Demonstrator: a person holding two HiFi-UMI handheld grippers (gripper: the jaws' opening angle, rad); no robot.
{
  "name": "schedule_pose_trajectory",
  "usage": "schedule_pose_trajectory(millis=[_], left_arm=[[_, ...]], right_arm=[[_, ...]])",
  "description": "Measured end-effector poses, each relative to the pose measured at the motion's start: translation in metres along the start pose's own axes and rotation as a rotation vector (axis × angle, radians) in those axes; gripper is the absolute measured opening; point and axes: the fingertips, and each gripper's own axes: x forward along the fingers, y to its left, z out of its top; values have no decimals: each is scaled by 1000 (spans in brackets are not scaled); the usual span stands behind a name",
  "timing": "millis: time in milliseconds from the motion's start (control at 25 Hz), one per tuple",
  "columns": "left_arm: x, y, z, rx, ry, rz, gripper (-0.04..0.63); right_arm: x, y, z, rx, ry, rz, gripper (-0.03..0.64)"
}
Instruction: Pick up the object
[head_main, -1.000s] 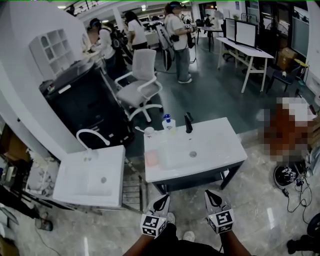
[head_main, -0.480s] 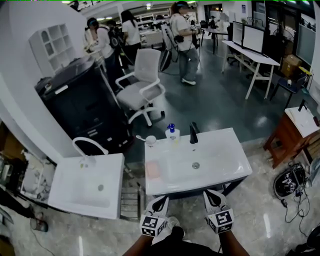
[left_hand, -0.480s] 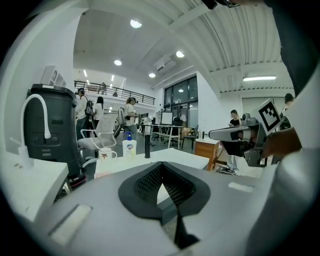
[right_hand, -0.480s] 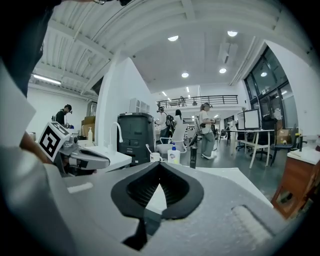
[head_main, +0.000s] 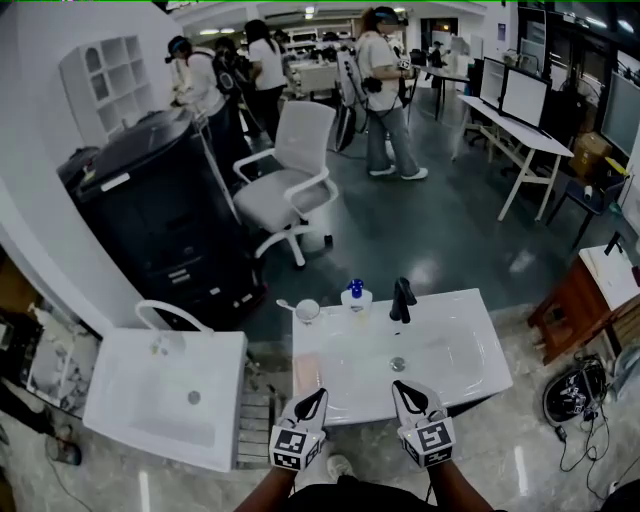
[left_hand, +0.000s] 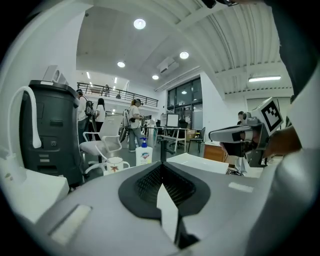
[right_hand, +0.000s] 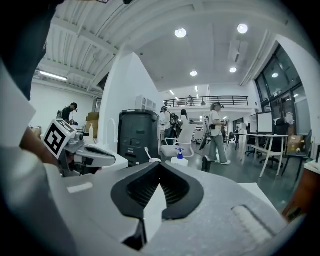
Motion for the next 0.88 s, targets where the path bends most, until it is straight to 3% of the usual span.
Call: schedule_pose_trajectory(millis=[440, 640, 880], left_arm=[[17, 49, -7, -42, 34, 52, 18], [25, 48, -6, -60, 19, 58, 18], [29, 51, -6, -80, 39, 124, 18]], right_arm=[[58, -9, 2, 0, 13, 21, 5], [74, -11, -2, 12, 35, 81, 5], [91, -12, 6, -11, 35, 168, 3]])
